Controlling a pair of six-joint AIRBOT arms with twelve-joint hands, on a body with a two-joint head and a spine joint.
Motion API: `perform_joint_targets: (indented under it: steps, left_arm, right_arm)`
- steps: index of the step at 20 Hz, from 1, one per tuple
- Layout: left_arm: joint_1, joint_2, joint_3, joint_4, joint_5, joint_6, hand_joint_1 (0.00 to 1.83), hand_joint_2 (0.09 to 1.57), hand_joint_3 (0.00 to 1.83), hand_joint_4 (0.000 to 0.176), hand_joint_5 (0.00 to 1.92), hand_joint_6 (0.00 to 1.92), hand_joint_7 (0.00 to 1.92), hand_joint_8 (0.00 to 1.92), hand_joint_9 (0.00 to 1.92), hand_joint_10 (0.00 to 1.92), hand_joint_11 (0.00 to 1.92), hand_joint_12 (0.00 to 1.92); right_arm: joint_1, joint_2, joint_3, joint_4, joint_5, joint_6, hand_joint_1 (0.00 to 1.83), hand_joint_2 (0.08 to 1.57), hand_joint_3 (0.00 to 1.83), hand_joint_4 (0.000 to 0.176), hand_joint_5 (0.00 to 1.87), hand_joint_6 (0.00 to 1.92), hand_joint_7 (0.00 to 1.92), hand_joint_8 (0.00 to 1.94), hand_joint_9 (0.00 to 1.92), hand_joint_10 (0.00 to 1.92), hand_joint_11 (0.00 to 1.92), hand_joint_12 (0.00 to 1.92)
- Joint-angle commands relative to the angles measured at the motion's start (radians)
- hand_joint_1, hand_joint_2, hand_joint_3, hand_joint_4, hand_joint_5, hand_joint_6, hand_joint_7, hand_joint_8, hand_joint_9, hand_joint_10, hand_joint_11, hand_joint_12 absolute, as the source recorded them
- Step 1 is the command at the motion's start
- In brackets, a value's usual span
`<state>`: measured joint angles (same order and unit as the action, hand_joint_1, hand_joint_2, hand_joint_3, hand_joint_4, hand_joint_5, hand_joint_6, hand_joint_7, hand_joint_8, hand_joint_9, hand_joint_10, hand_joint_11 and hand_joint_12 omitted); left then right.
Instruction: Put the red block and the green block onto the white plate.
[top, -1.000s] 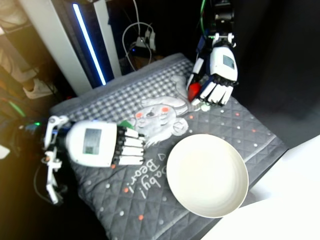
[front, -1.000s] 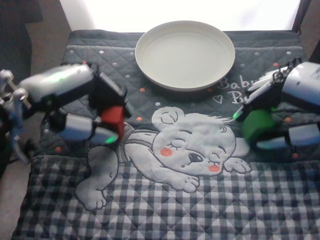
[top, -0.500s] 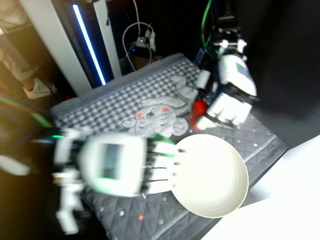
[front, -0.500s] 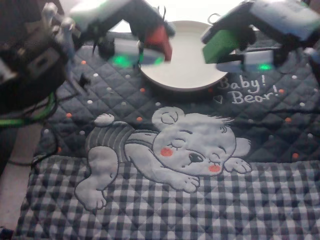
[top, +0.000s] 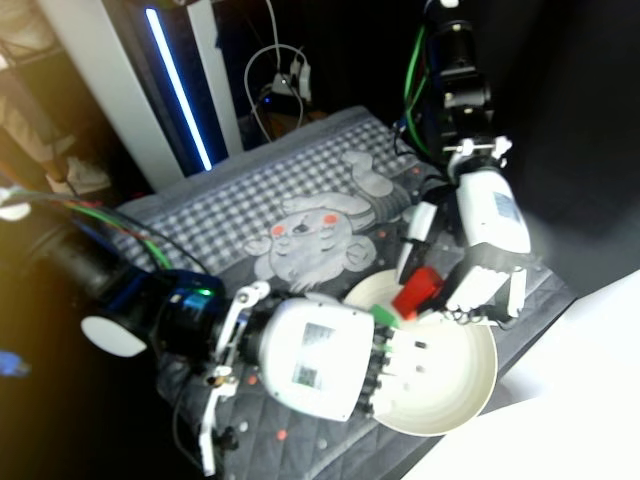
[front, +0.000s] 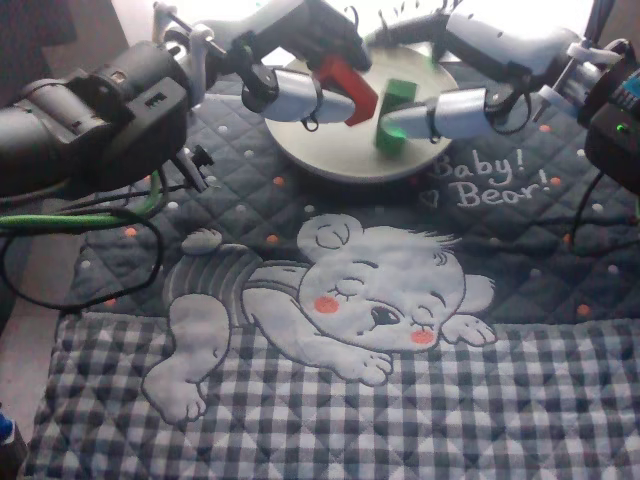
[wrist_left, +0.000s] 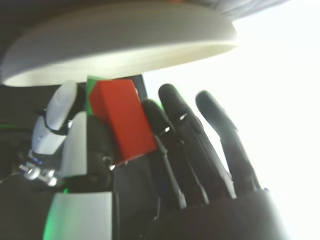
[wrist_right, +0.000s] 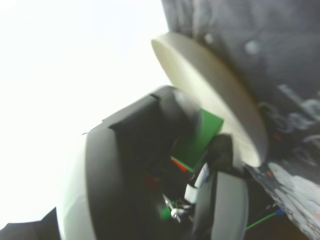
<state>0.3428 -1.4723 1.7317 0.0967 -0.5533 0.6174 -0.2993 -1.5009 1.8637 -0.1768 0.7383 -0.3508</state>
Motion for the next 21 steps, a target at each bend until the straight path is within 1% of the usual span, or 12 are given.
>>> perform_joint_targets:
  steps: [1, 3, 6, 7, 8, 9, 10, 11, 15, 16, 18, 21]
  left_arm:
    - [-0.006, 0.023, -0.002, -0.025, -0.140, -0.003, 0.86, 0.97, 0.00, 0.000, 0.55, 0.02, 0.66, 0.01, 0.71, 0.00, 0.01, 1.40]
    - [0.005, 0.069, -0.052, -0.028, -0.167, 0.007, 1.01, 0.94, 0.00, 0.000, 0.49, 0.00, 0.54, 0.00, 0.63, 0.00, 0.18, 1.24]
    - [0.048, 0.174, -0.174, -0.033, -0.250, 0.027, 1.02, 0.94, 0.00, 0.000, 0.47, 0.00, 0.50, 0.00, 0.58, 0.00, 0.18, 1.23]
    - [0.067, 0.212, -0.216, -0.036, -0.287, 0.028, 0.99, 0.94, 0.00, 0.019, 0.45, 0.00, 0.47, 0.00, 0.55, 0.00, 0.15, 1.22]
    - [0.090, 0.262, -0.270, -0.044, -0.336, 0.030, 0.99, 0.94, 0.00, 0.019, 0.45, 0.00, 0.47, 0.00, 0.55, 0.00, 0.15, 1.22]
    - [0.122, 0.327, -0.340, -0.060, -0.398, 0.039, 1.00, 0.93, 0.00, 0.019, 0.41, 0.00, 0.46, 0.00, 0.54, 0.00, 0.08, 1.38]
    - [0.150, 0.373, -0.389, -0.071, -0.447, 0.048, 1.00, 0.93, 0.00, 0.019, 0.41, 0.00, 0.46, 0.00, 0.54, 0.00, 0.08, 1.38]
    - [0.189, 0.415, -0.429, -0.081, -0.502, 0.055, 0.99, 0.95, 0.00, 0.017, 0.38, 0.00, 0.44, 0.00, 0.54, 0.00, 0.08, 1.35]
    - [0.374, 0.566, -0.600, -0.141, -0.756, 0.067, 0.98, 0.94, 0.00, 0.005, 0.32, 0.00, 0.39, 0.00, 0.50, 0.00, 0.05, 1.29]
    - [0.411, 0.589, -0.631, -0.159, -0.810, 0.079, 0.93, 0.92, 0.00, 0.030, 0.31, 0.00, 0.38, 0.00, 0.51, 0.00, 0.06, 1.26]
    - [0.533, 0.639, -0.708, -0.212, -0.948, 0.108, 0.94, 0.92, 0.00, 0.039, 0.28, 0.00, 0.37, 0.00, 0.50, 0.00, 0.03, 1.25]
    - [0.676, 0.662, -0.777, -0.290, -1.109, 0.115, 0.57, 1.06, 0.02, 0.041, 0.16, 0.00, 0.25, 0.00, 0.37, 0.00, 0.04, 1.23]
  right_arm:
    - [0.011, 0.019, -0.012, 0.021, 0.132, 0.004, 0.65, 0.94, 0.00, 0.150, 0.17, 0.01, 0.24, 0.02, 0.23, 0.08, 0.01, 0.69]
    - [0.011, 0.042, -0.062, 0.009, 0.162, 0.004, 0.59, 0.88, 0.00, 0.175, 0.09, 0.01, 0.13, 0.00, 0.10, 0.01, 0.00, 0.20]
    - [0.011, 0.161, -0.175, -0.018, 0.258, 0.004, 0.59, 0.93, 0.00, 0.157, 0.15, 0.00, 0.15, 0.00, 0.11, 0.00, 0.00, 0.28]
    - [0.010, 0.198, -0.215, -0.019, 0.286, 0.003, 0.63, 0.92, 0.00, 0.033, 0.20, 0.00, 0.18, 0.00, 0.14, 0.01, 0.00, 0.40]
    - [0.008, 0.243, -0.266, -0.021, 0.323, -0.004, 0.63, 0.92, 0.00, 0.033, 0.20, 0.00, 0.18, 0.00, 0.14, 0.01, 0.00, 0.40]
    - [0.000, 0.301, -0.331, -0.023, 0.359, -0.034, 0.52, 0.91, 0.00, 0.112, 0.17, 0.00, 0.22, 0.00, 0.17, 0.01, 0.00, 0.47]
    - [-0.022, 0.343, -0.375, -0.023, 0.392, -0.051, 0.52, 0.91, 0.00, 0.112, 0.17, 0.00, 0.22, 0.00, 0.17, 0.01, 0.00, 0.47]
    - [-0.062, 0.387, -0.417, -0.017, 0.442, -0.052, 0.62, 0.93, 0.00, 0.165, 0.15, 0.00, 0.16, 0.00, 0.09, 0.00, 0.00, 0.08]
    - [-0.288, 0.523, -0.558, 0.087, 0.659, -0.052, 0.77, 0.93, 0.00, 0.139, 0.12, 0.00, 0.17, 0.02, 0.18, 0.04, 0.00, 0.00]
    - [-0.330, 0.537, -0.581, 0.111, 0.696, -0.052, 0.67, 0.96, 0.01, 0.143, 0.11, 0.01, 0.25, 0.02, 0.24, 0.03, 0.01, 0.01]
    - [-0.465, 0.553, -0.631, 0.194, 0.809, -0.052, 0.60, 0.97, 0.00, 0.130, 0.16, 0.01, 0.30, 0.01, 0.26, 0.02, 0.05, 0.03]
    - [-0.646, 0.554, -0.687, 0.327, 0.945, -0.052, 0.53, 0.93, 0.00, 0.163, 0.09, 0.00, 0.28, 0.00, 0.25, 0.00, 0.01, 0.13]
